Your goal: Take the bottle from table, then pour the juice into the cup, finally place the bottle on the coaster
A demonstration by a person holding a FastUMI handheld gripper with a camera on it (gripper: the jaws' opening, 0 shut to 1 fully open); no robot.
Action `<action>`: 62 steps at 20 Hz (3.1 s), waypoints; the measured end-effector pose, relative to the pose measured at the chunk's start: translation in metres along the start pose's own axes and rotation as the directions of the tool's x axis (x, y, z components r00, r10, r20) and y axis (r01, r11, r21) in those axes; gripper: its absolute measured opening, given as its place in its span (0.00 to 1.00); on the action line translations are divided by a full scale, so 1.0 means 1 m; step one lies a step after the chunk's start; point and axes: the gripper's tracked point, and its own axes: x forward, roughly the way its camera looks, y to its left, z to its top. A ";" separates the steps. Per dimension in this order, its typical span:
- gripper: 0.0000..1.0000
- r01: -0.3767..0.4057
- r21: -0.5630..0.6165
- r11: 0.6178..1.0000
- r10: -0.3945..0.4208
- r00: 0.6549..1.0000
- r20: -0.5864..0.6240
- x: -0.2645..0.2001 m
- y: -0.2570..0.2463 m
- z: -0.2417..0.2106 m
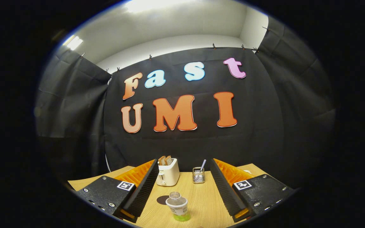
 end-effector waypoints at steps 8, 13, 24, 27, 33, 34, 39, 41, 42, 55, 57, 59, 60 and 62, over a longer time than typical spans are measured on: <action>0.98 -0.025 0.027 0.999 0.026 0.998 -0.061 -0.002 0.004 -0.061; 0.98 -0.070 0.014 0.997 0.071 0.987 -0.143 -0.004 0.015 -0.111; 0.98 -0.073 0.073 0.995 0.090 0.960 -0.267 0.002 0.017 -0.182; 0.98 -0.074 0.039 0.997 0.082 0.959 -0.272 0.007 0.018 -0.190; 0.98 -0.073 0.004 0.997 0.071 0.949 -0.307 0.020 0.021 -0.213; 0.98 -0.072 -0.002 0.997 0.067 0.946 -0.318 0.022 0.022 -0.218; 0.92 -0.042 -0.002 0.999 0.038 0.923 -0.384 0.032 0.020 -0.246; 0.82 -0.026 -0.003 1.000 0.022 0.915 -0.402 0.033 0.019 -0.254; 0.79 -0.017 -0.014 1.000 0.010 0.913 -0.407 0.032 0.017 -0.257; 0.57 0.015 -0.146 0.989 -0.067 0.929 -0.363 0.035 0.024 -0.240; 0.57 0.011 -0.192 0.981 -0.078 0.935 -0.347 0.038 0.028 -0.233; 0.57 0.001 -0.237 0.971 -0.084 0.937 -0.340 0.039 0.036 -0.228; 0.57 -0.008 -0.263 0.965 -0.084 0.937 -0.338 0.040 0.040 -0.226; 0.57 -0.018 -0.322 0.946 -0.092 0.941 -0.325 0.041 0.048 -0.220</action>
